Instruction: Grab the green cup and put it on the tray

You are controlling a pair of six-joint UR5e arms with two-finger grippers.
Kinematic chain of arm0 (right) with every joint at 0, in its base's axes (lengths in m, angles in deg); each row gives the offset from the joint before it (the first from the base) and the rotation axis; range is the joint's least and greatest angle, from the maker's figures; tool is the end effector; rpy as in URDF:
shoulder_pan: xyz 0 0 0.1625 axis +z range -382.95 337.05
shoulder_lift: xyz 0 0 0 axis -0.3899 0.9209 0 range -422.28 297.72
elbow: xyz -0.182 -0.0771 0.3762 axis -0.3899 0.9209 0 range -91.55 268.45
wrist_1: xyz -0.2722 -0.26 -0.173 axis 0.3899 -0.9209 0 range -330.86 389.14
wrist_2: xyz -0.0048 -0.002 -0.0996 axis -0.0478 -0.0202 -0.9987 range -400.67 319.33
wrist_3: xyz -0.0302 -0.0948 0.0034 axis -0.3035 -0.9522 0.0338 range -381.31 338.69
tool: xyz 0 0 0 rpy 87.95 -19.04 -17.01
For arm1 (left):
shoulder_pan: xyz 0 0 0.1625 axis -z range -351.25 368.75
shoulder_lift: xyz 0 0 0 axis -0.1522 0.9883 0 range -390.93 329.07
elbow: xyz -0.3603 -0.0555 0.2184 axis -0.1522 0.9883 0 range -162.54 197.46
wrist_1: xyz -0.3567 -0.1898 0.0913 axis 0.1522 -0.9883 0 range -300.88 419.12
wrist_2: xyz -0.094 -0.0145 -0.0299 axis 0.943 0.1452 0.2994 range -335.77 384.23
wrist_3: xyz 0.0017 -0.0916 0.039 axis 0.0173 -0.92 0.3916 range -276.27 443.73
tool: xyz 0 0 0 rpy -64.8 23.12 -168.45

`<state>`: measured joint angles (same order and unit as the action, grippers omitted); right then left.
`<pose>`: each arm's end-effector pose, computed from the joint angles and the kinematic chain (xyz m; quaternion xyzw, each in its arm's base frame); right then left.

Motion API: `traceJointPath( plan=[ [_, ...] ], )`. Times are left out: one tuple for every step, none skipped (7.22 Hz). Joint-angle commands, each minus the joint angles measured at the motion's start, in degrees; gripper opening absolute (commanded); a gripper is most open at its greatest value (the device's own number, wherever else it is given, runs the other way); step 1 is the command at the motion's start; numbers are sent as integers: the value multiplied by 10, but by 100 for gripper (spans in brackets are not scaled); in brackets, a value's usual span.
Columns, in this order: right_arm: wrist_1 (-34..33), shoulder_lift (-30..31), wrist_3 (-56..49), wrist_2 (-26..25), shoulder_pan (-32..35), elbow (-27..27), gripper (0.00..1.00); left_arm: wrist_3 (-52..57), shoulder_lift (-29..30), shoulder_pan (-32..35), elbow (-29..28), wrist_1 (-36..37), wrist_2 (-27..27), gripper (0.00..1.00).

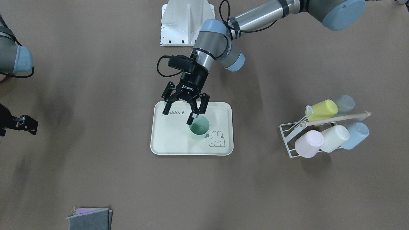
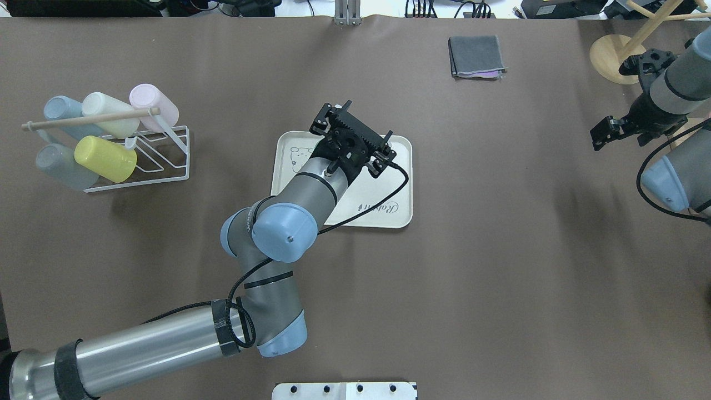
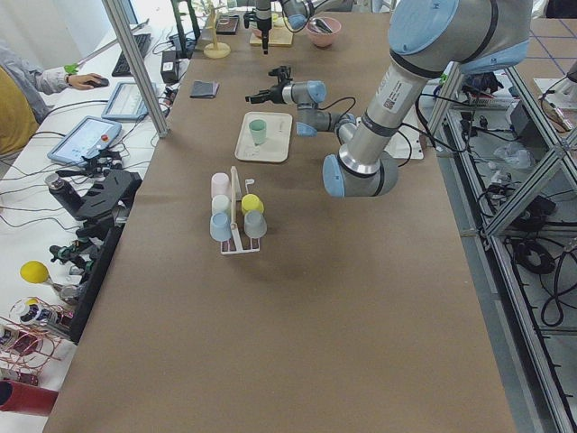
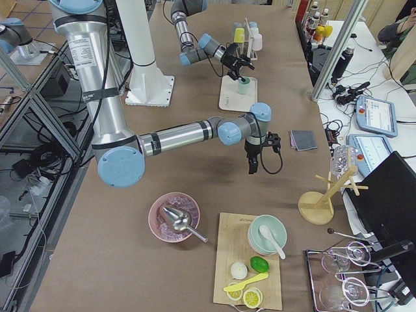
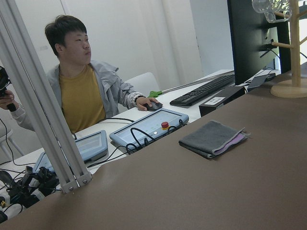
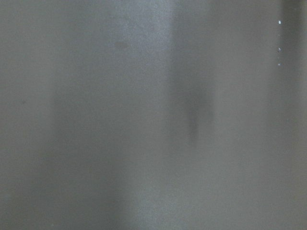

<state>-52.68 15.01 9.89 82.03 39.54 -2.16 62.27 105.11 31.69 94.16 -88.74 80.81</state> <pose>-0.2060 -0.5677 0.5281 0.0204 -0.3287 -0.0222 0.9439 0.5878 -0.4531 0.1449 0.6287 0.3302 0.0727 0.7003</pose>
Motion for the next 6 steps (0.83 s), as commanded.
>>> traceJointPath(
  plan=[
    [0, 0, 0, 0, 0, 1, 100, -6, -3, 59, 48, 140, 75, 99],
    [0, 0, 0, 0, 0, 3, 100, -6, -3, 109, 63, 198, 145, 99],
    [0, 0, 0, 0, 0, 4, 100, -8, -4, 158, 65, 251, 216, 99],
    [0, -1, 0, 0, 0, 4, 100, -32, -14, 192, 66, 302, 264, 99],
    [0, 0, -1, 0, 0, 4, 100, -65, -26, 238, 76, 363, 355, 99],
    [0, 0, -1, 0, 0, 4, 100, -67, -49, 297, 85, 422, 449, 99]
  ],
)
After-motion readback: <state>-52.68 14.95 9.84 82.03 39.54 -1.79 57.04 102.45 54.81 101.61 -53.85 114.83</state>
